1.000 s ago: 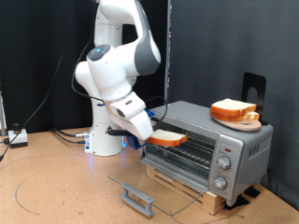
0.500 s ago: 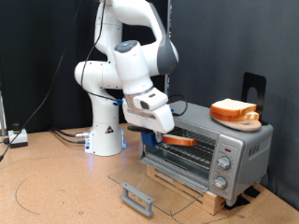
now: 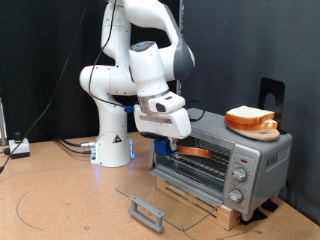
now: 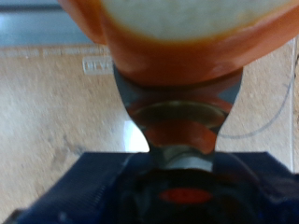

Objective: Make a piece of toast with the oven

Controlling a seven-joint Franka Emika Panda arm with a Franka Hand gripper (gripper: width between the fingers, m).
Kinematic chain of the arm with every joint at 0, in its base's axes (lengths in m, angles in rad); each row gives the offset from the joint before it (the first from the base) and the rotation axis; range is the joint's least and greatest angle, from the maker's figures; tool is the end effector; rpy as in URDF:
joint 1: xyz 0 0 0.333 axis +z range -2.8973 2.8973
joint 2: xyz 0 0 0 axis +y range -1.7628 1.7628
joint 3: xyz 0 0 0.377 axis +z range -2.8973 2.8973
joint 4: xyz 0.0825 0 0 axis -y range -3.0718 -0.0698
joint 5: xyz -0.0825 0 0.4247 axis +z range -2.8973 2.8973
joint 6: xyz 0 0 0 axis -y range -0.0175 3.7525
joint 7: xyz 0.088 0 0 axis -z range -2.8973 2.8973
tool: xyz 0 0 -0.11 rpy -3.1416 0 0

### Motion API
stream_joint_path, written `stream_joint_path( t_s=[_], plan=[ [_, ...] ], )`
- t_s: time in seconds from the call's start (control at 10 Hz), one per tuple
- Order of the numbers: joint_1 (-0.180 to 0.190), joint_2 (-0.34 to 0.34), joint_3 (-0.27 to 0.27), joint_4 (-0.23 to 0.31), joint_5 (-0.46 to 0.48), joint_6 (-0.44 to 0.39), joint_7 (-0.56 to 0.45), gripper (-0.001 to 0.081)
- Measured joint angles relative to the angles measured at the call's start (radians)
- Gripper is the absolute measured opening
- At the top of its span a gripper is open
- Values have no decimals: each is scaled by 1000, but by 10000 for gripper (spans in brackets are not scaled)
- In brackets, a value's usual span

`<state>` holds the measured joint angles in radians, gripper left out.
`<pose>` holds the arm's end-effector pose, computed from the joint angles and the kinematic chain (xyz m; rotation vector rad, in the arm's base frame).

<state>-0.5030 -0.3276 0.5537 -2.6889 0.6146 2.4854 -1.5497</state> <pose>0.4161 0.0133 0.3548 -2.5787 -1.6021 -0.3625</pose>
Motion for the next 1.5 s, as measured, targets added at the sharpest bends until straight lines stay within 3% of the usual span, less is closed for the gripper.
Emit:
stream_joint_path(
  t_s=[0.2,0.9,1.5],
  plan=[
    [-10,1,-3,-23,-17,57,-37,423],
    [-29,1,-32,-19,-15,40,-73,423],
    [39,-97,-22,-53,65,-95,-80,423]
  ],
)
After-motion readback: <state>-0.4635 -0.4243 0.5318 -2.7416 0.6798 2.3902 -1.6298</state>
